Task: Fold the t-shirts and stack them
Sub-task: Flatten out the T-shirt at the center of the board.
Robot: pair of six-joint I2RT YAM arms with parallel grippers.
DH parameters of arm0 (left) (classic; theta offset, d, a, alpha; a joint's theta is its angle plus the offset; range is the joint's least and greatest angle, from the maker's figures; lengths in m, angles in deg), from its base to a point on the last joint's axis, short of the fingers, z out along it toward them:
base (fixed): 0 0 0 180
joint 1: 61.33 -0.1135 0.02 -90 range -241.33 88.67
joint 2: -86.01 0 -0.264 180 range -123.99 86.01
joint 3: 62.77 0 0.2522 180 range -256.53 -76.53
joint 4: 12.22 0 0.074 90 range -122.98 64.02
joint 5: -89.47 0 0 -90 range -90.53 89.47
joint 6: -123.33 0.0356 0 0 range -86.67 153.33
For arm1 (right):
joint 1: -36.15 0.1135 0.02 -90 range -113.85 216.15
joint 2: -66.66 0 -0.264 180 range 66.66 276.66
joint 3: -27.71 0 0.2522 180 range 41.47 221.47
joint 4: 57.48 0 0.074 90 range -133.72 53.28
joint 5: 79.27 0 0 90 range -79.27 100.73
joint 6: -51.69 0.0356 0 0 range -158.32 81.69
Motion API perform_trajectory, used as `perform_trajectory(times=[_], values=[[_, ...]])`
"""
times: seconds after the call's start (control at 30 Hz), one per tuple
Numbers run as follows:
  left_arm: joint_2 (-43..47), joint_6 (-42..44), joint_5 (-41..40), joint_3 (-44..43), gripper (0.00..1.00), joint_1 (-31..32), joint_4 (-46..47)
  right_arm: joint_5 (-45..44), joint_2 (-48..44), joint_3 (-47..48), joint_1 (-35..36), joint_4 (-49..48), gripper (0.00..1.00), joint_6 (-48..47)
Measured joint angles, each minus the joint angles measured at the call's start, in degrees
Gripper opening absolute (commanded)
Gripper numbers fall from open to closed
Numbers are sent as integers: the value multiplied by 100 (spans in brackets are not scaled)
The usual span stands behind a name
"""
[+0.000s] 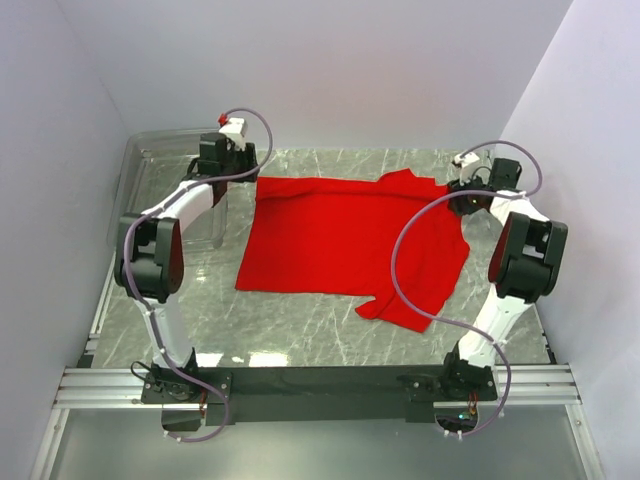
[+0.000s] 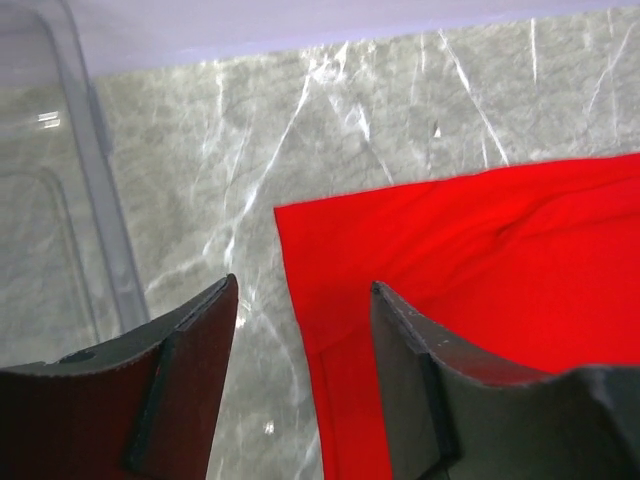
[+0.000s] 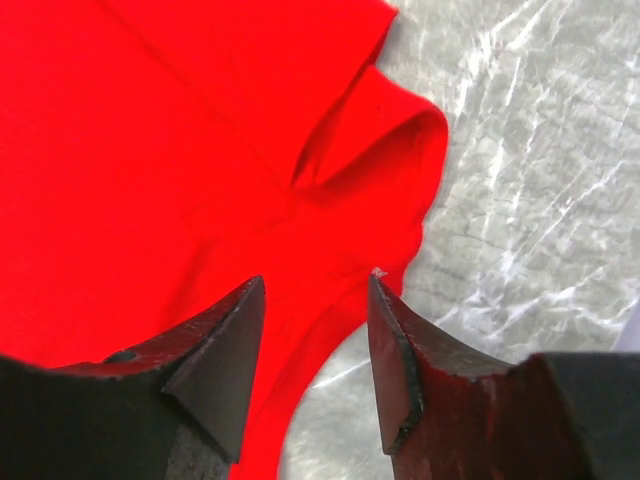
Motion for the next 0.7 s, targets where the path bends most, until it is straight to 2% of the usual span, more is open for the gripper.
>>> perform_trajectory(times=[0.07,0.13,0.17,0.2,0.43,0.6,0.7], values=[[149,-15,-33,179,64,-11,26,184,-96,59,-37,120,53,133],[413,-83,-129,463,71,-33,44,315,-109,273,-9,306,53,369],[638,-151,-195,697,77,-52,151,339,-79,463,37,420,53,555],[831,-216,-262,870,78,-74,197,354,-44,673,101,496,53,752],[2476,-872,-282,1902,79,-649,573,-131,826,2450,671,765,58,2586],[3388,-1069,-271,2465,79,-761,656,-861,2031,3893,826,1156,58,3792],[3790,-1150,-278,2793,79,-754,603,-1233,2396,4107,844,1307,59,4113]])
